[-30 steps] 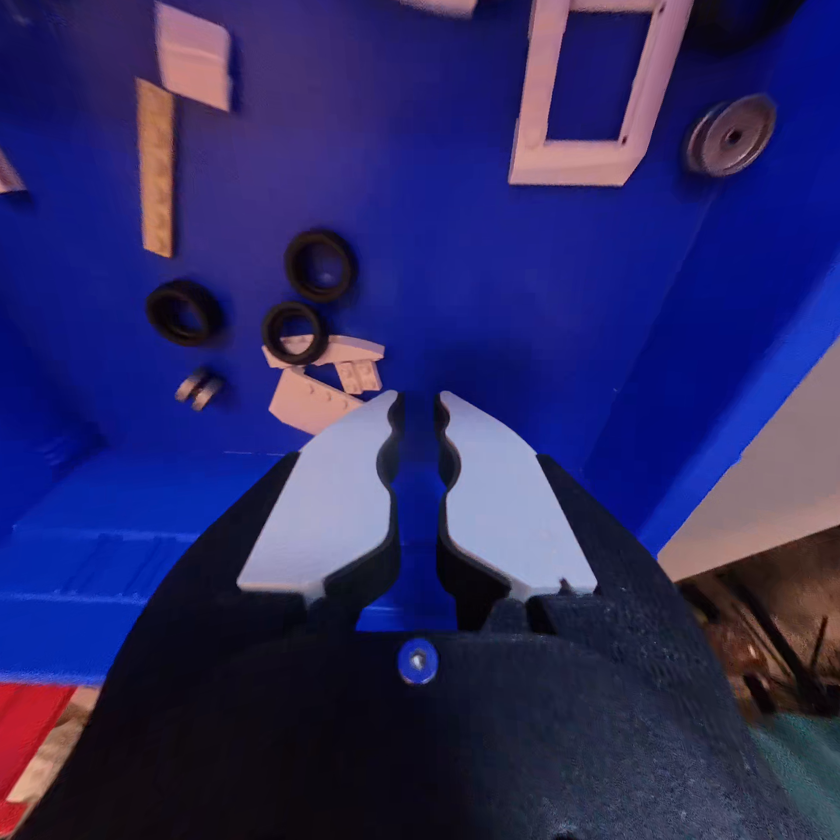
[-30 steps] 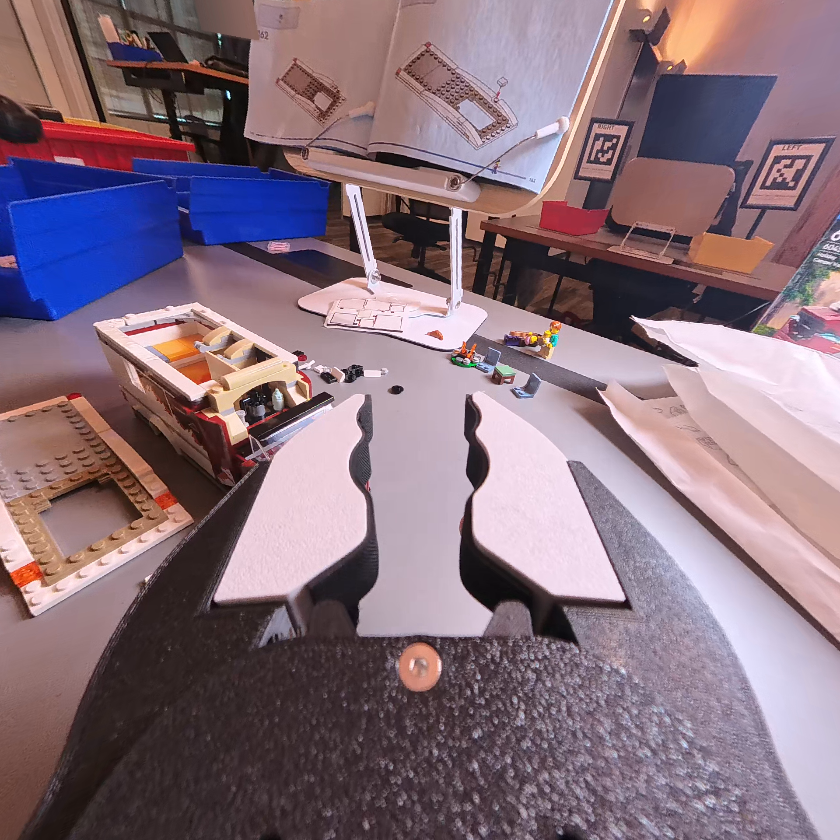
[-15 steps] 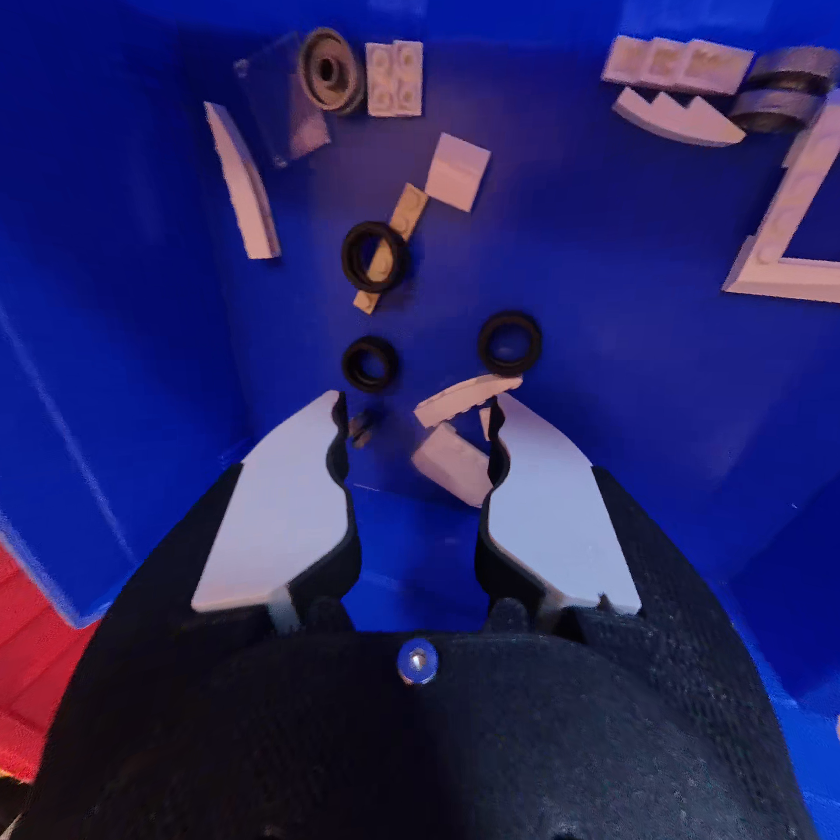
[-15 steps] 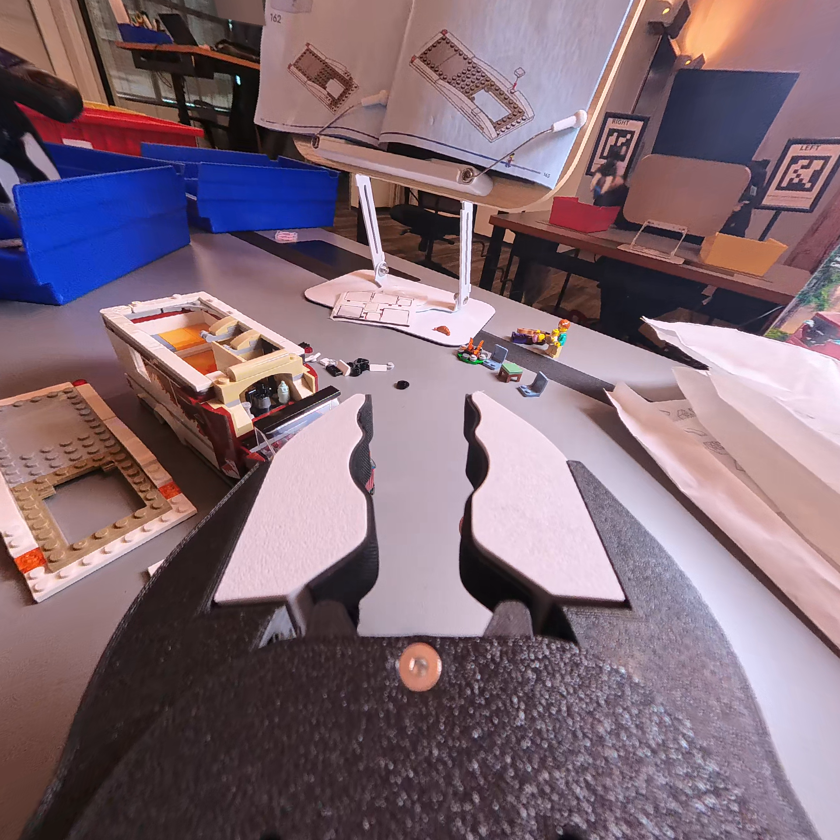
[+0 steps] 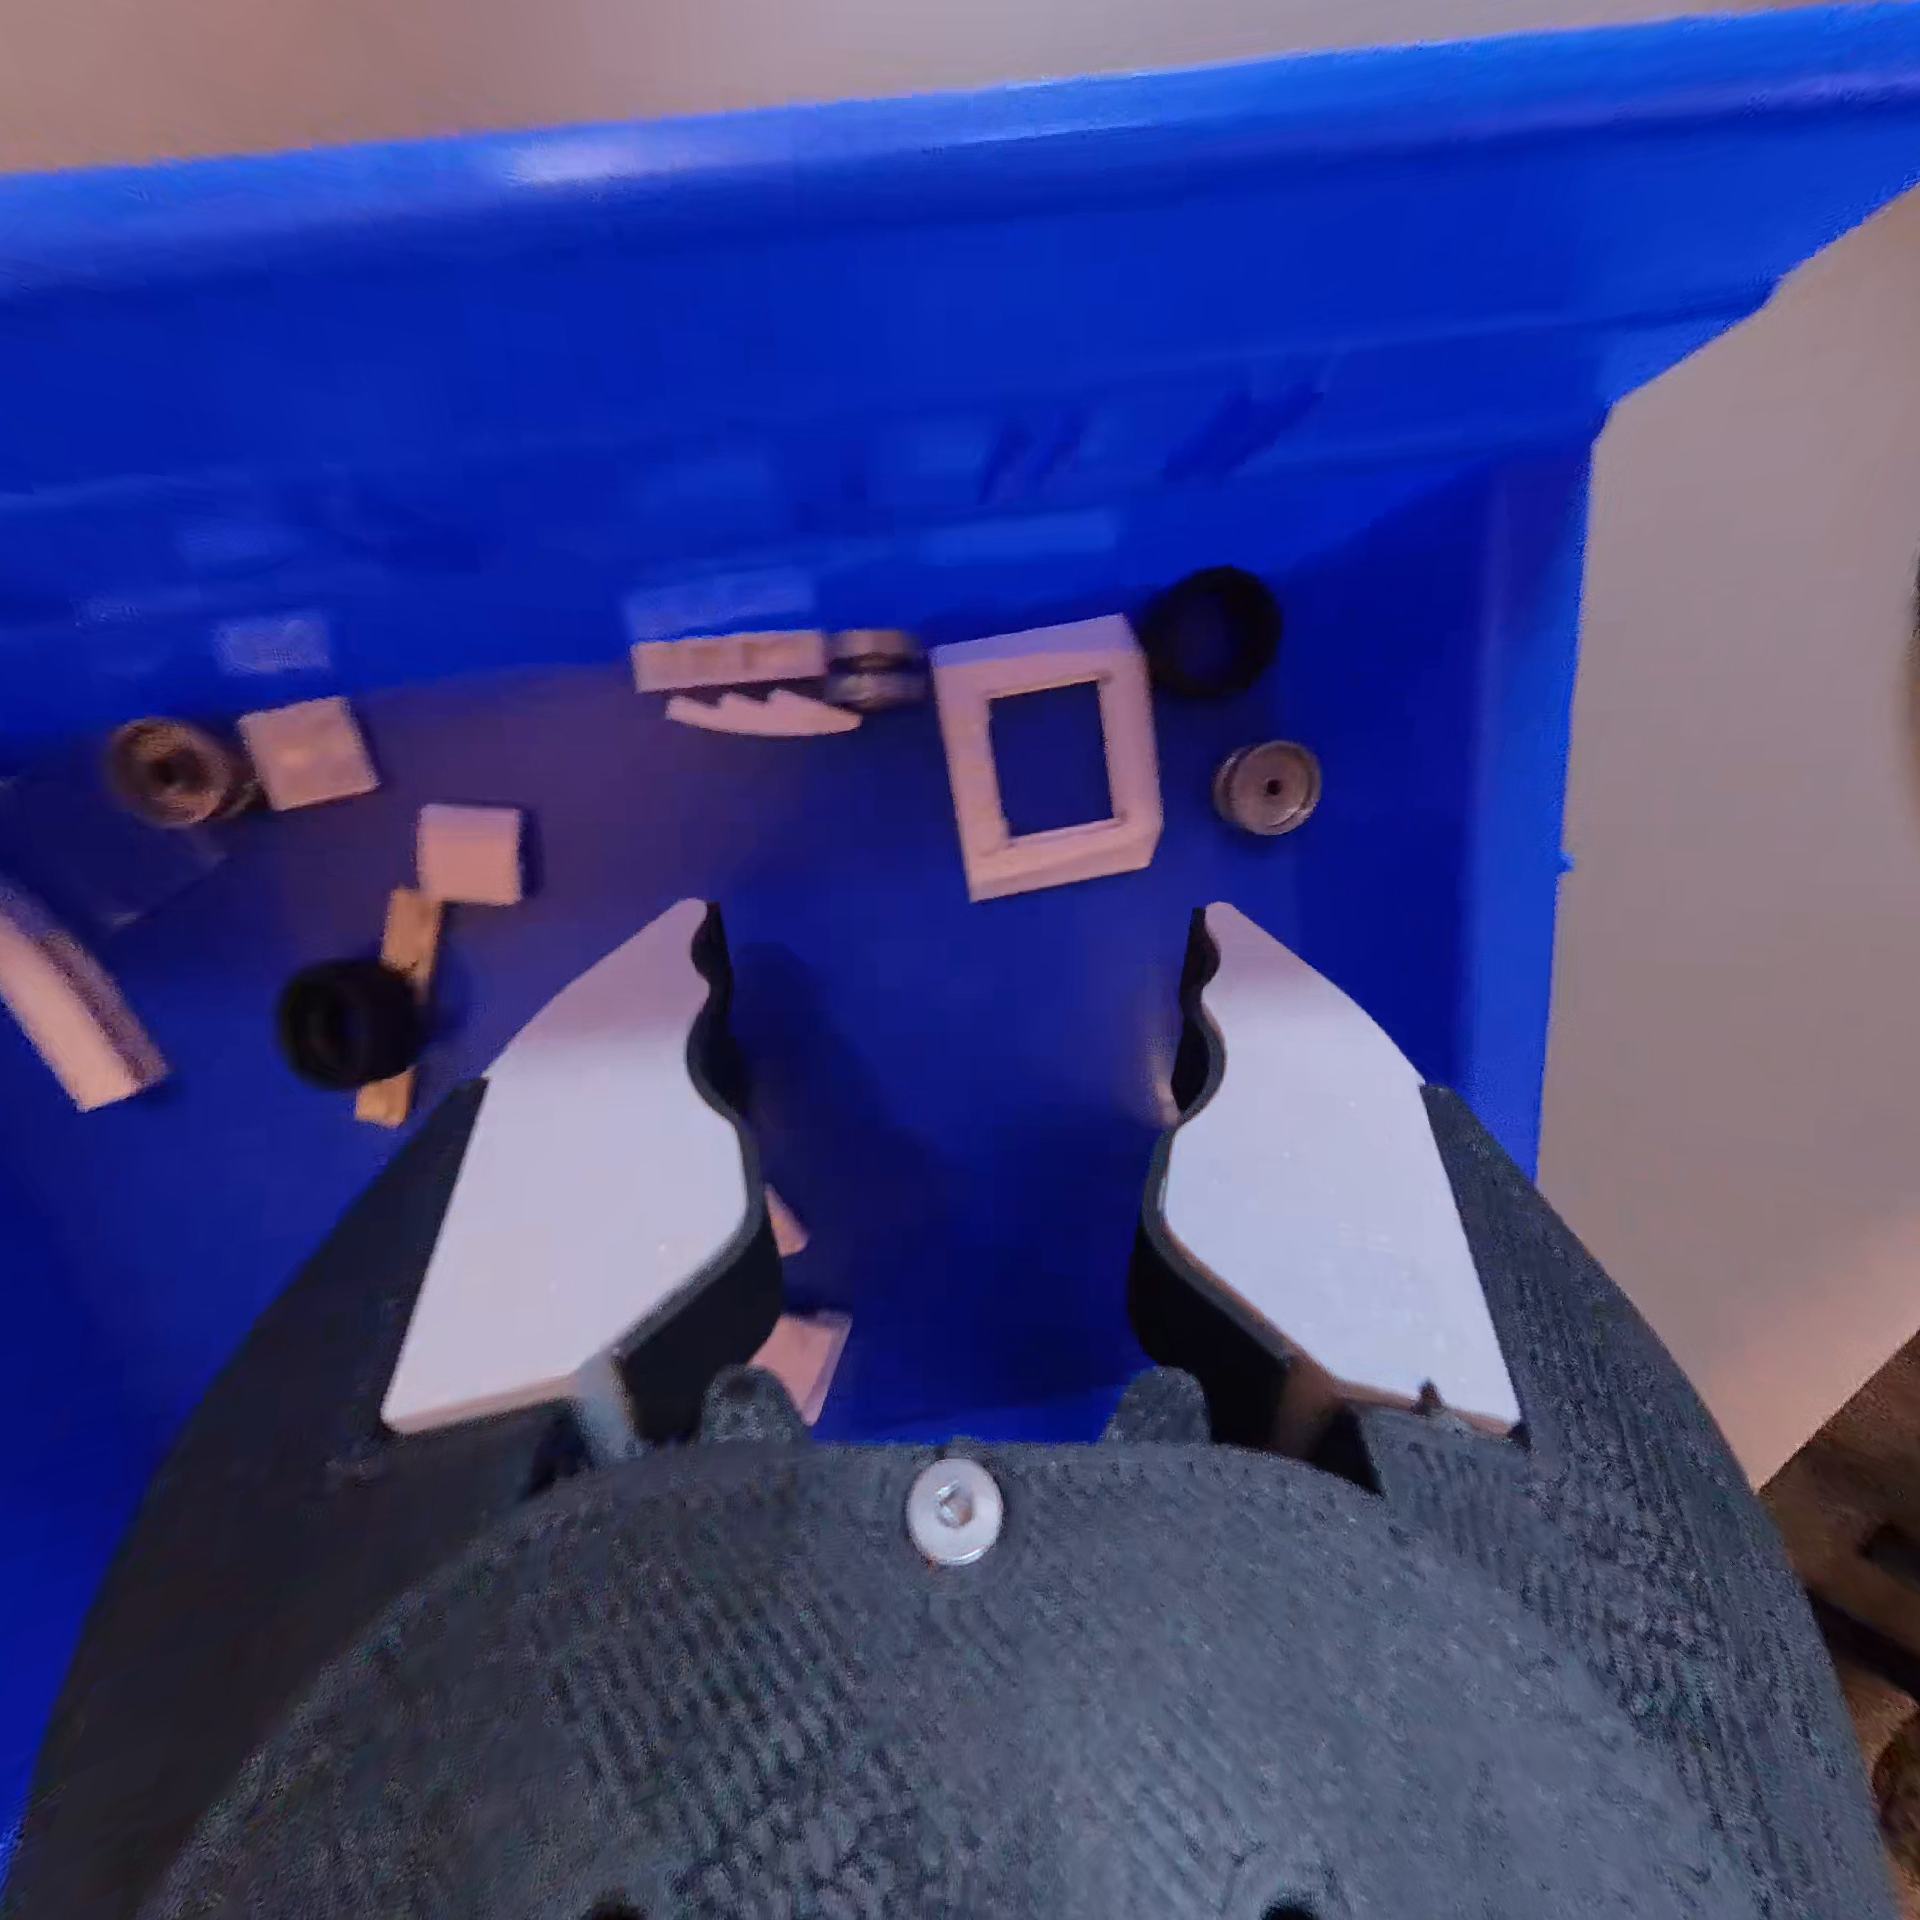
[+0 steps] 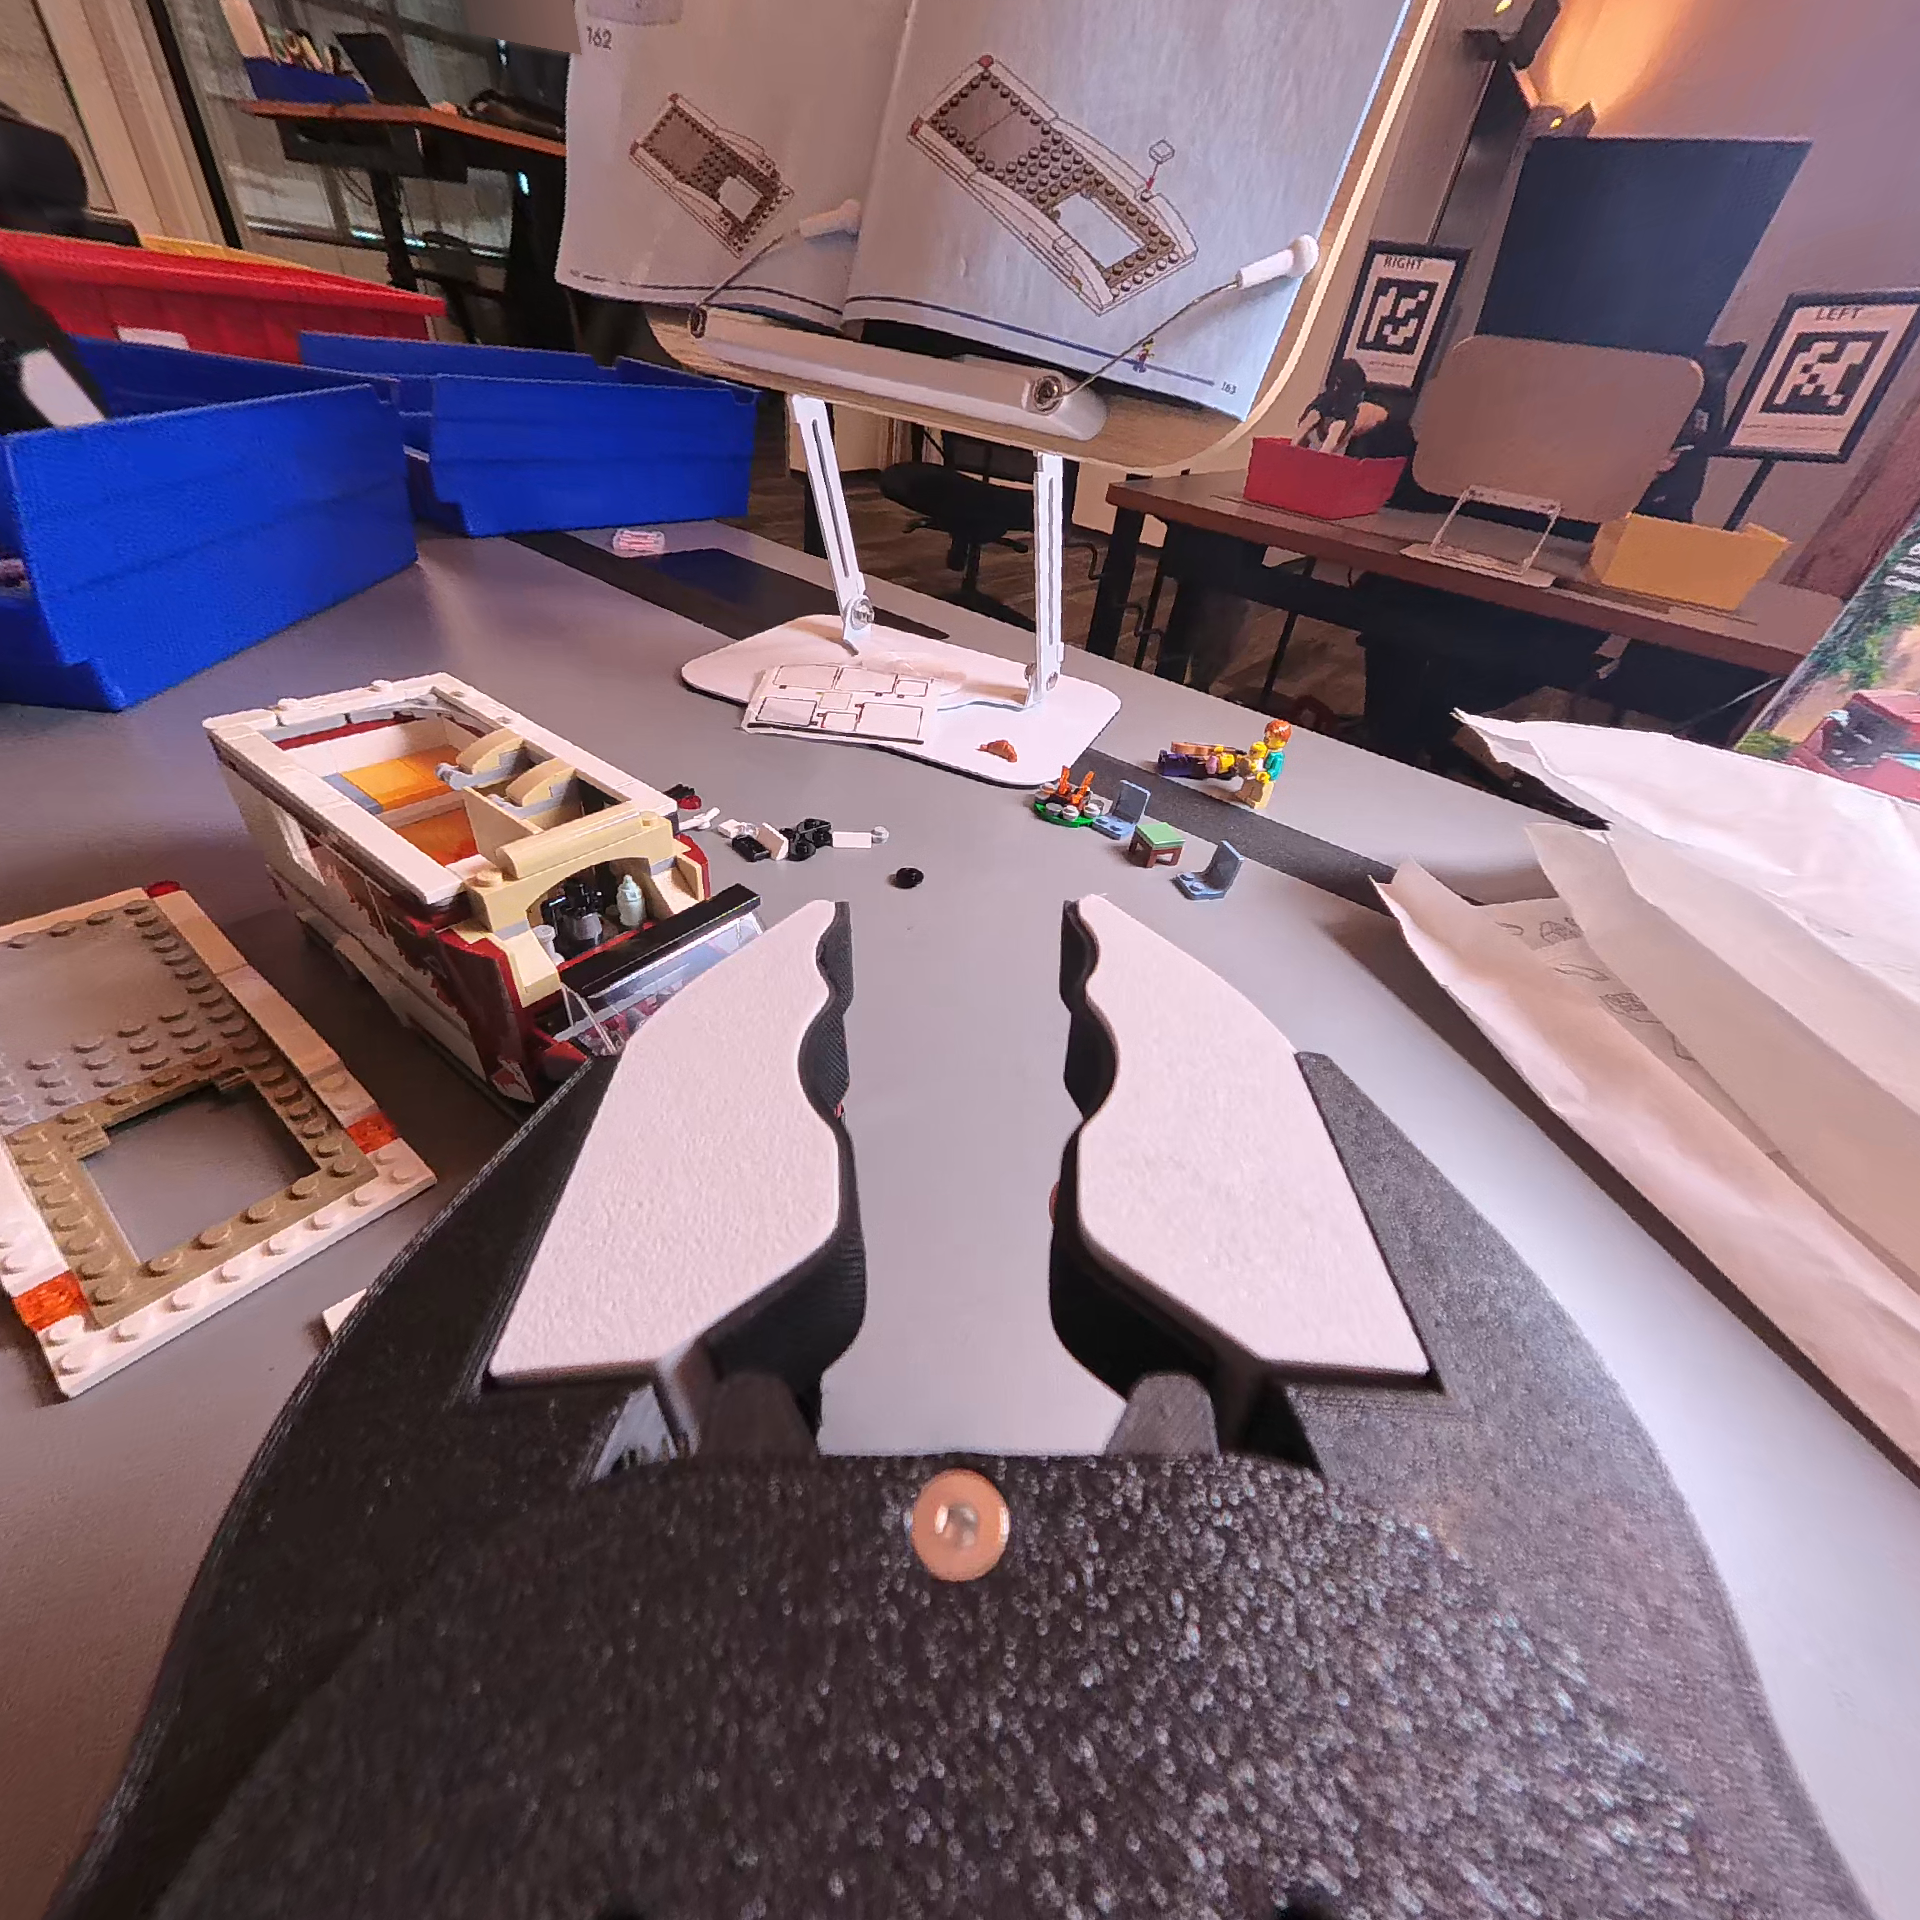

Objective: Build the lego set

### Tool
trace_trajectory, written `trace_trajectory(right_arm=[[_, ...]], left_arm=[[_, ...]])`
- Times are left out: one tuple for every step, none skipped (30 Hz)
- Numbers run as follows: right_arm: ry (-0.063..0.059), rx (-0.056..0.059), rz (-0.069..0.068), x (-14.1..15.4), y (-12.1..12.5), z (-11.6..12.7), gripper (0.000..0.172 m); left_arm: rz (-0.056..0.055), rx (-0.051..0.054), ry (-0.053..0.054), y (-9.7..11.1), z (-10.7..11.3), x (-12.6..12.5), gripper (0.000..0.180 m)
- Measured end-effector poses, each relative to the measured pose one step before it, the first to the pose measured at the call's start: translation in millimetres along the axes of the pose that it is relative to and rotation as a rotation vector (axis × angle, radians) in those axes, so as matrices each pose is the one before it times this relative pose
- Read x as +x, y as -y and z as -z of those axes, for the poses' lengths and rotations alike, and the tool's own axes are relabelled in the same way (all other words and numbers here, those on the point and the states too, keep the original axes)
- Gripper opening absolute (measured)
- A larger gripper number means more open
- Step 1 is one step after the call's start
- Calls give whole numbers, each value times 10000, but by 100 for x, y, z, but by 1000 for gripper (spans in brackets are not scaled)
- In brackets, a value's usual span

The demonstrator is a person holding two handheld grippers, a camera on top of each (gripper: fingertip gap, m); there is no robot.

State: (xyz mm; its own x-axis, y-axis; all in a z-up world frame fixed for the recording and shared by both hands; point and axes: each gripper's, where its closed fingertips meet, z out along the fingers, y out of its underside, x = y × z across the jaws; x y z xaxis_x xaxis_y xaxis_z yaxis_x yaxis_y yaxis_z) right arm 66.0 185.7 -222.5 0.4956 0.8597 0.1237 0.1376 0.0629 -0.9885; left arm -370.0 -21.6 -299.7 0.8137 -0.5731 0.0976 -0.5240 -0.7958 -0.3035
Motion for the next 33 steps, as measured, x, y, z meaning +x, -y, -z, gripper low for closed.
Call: trace_trajectory(right_arm=[[0, -4, -6, 4, -6, -2, 38], [0, -6, -8, 7, -7, -15, 38], [-1, -7, -7, 14, -10, -5, 38], [1, -5, -6, 2, -8, -1, 38], [0, 1, -4, 6, 1, -6, 38], [0, 4, -2, -5, 5, 11, 38], [3, 1, -1, 5, 0, -6, 38], [0, 0, -4, 3, -2, 9, 38], [6, -4, -5, 1, -5, -16, 38], [2, -5, -9, 9, 2, -6, 38], [-1, 0, -4, 3, -1, 8, 38], [2, 4, 4, -1, -5, -4, 38], [2, 1, 12, -17, 4, 1, 38], [5, -3, 17, -22, 1, -5, 38], [5, -5, 17, -21, -2, -4, 38], [2, -2, 14, -15, 1, 3, 38], [-2, -4, 9, -6, -12, -2, 38], [3, -1, 4, -6, 1, -8, 38], [-3, -2, -6, 8, -3, -4, 38], [0, -9, -9, 10, -13, -3, 38], [5, -14, -8, -3, -6, -17, 38], [0, -10, -4, 9, -13, -12, 38], [1, -8, -1, 2, -9, -8, 38], [5, -7, 4, -8, -7, -4, 38], [-3, -2, 6, -5, 0, -2, 38], [-6, 3, 6, 3, 5, 3, 38], [0, 0, 3, -6, 0, 5, 38], [4, -3, 2, -4, -4, 2, 38], [2, 1, -2, 1, 0, 8, 38], [-1, 7, -3, -5, 9, 8, 38], [3, 8, 0, -3, 8, 16, 38], [2, 7, 2, -5, 8, 9, 38], [3, 5, -1, 0, 5, 5, 38]], left_arm=[[-123, -40, -106, 131, -416, 421, 85], [-93, -62, -10, 127, -390, 228, 85], [-81, -38, 2, 141, -341, 169, 85], [-22, -26, -24, 131, -298, 140, 84], [16, -25, -1, 110, -297, 90, 83], [-11, -47, -12, 55, -277, 132, 80], [-114, 55, 123, 211, -105, 6, 76], [-50, -44, -8, 68, -35, 170, 71], [-60, -92, 179, -28, 9, -143, 59], [-109, -122, 203, -140, 26, -220, 42], [-73, -97, 48, -177, 50, -43, 42], [-15, -217, -49, -402, 109, 30, 41], [-75, -255, -66, -571, 153, 16, 41], [-67, -291, -188, -718, 208, 177, 41], [70, -411, -397, -986, 268, 427, 41], [105, -452, -480, -1085, 311, 535, 41], [11, -330, 12, -908, 385, -156, 41], [81, -349, 254, -909, 451, -519, 41], [213, -563, 213, -1191, 408, -512, 43], [194, -439, 233, -918, 353, -577, 50], [113, -5, 228, -170, 377, -583, 53], [71, 367, 94, 544, 393, -378, 54], [44, 620, 20, 1095, 317, -241, 54], [-51, 603, 36, 1236, 111, -213, 54], [-177, 651, 289, 1415, -112, -528, 54], [-157, 591, 274, 1320, -320, -501, 50], [-91, 389, 87, 975, -509, -254, 48], [-90, 171, 126, 624, -592, -301, 49], [-130, -7, 76, 324, -581, -183, 47], [-131, -41, -17, 238, -523, -27, 47], [-22, -95, -158, 116, -491, 167, 46], [55, -145, -222, 13, -390, 240, 46], [141, 189, -194, 453, -26, 154, 41]])
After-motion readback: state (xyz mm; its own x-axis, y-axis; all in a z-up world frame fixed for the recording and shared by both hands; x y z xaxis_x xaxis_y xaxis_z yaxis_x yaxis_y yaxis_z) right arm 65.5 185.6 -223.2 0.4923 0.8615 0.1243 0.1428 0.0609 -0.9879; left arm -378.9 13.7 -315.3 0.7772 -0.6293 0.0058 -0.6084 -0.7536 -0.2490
